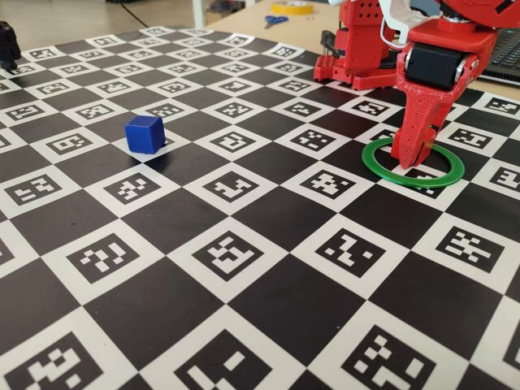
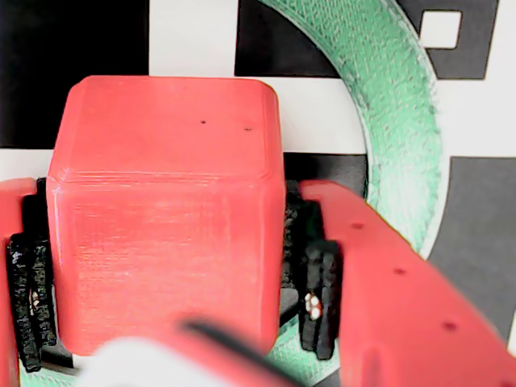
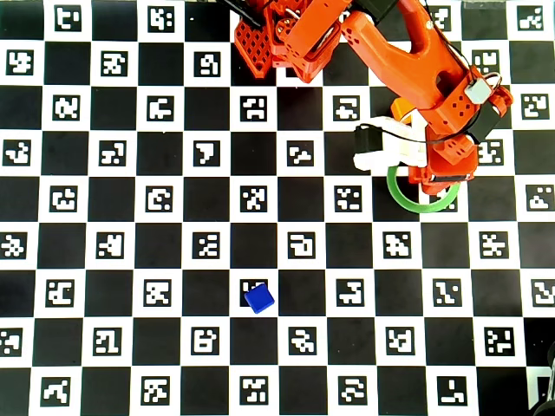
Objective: Grab the red cube then put it in the green circle then put the blue cube on top and finally the orange cube on top
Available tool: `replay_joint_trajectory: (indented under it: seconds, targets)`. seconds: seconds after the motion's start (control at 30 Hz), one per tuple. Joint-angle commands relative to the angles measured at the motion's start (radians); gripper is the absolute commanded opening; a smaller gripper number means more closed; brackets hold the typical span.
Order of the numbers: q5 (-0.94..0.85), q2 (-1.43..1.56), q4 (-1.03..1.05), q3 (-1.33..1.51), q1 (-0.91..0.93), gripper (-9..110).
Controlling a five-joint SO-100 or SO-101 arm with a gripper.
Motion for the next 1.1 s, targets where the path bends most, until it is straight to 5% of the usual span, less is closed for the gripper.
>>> replay_joint_trajectory:
  seconds: [0.0, 0.33, 1.07]
  targets:
    - [0.000, 0.008, 0.020, -0.055, -0.021, 22]
    - [0.003, 0.015, 0.046, -0.055, -0.031, 40]
    - [-0.051, 0.129, 0.196, -0.149, 0.043, 41]
